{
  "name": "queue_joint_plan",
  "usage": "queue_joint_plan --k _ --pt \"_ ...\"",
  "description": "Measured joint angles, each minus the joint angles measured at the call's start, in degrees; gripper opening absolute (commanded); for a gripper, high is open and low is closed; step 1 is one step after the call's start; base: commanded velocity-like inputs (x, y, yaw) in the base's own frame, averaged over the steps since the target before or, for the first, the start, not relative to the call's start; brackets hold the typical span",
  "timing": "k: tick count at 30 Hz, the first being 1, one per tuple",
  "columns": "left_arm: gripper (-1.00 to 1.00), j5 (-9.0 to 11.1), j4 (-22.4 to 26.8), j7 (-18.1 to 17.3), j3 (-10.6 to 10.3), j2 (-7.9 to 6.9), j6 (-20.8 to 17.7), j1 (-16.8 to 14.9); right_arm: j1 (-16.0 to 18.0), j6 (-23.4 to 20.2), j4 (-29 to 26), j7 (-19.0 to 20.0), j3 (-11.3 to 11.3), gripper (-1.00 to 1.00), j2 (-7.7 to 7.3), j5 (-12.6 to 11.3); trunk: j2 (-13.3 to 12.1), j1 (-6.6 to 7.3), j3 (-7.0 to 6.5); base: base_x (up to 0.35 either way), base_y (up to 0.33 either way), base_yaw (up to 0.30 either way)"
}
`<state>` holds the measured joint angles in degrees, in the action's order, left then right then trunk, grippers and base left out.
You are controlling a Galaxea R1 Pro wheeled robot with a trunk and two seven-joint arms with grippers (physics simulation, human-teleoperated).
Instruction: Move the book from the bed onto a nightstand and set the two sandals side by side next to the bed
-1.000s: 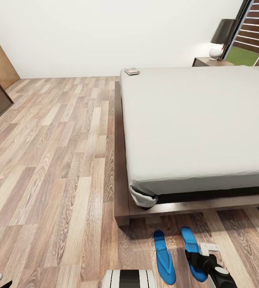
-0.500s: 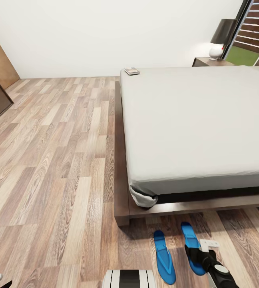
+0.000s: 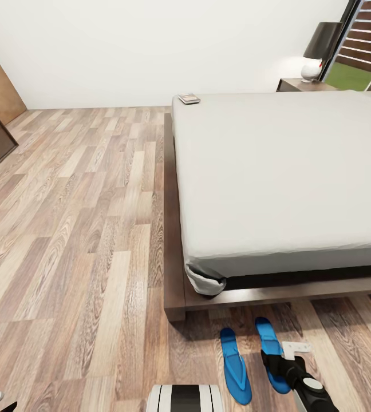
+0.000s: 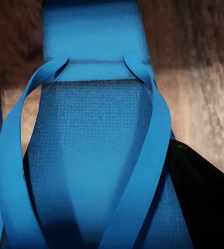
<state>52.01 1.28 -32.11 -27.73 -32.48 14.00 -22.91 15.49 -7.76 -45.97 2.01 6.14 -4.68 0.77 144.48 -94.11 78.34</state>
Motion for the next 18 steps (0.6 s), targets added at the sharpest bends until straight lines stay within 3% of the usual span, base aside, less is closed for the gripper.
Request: queue_joint_plan --k 7,15,18 --pt "1.0 0.0 0.0 0.0 0.0 0.05 0.0 0.0 0.1 0.0 0.2 0.0 -0.4 -1.0 0.0 0.0 0.0 0.0 0.0 0.0 0.0 0.0" --pt "1.0 0.0 0.0 0.0 0.0 0.06 0.0 0.0 0.9 0.1 0.2 0.0 -0.5 -1.0 0.03 0.1 0.1 -0.15 1.33 0.0 0.0 0.0" --pt "1.0 0.0 0.0 0.1 0.0 0.06 0.0 0.0 1.2 0.1 0.2 0.0 -0.6 -1.0 0.13 1.3 0.1 -0.15 1.33 0.0 0.0 0.0"
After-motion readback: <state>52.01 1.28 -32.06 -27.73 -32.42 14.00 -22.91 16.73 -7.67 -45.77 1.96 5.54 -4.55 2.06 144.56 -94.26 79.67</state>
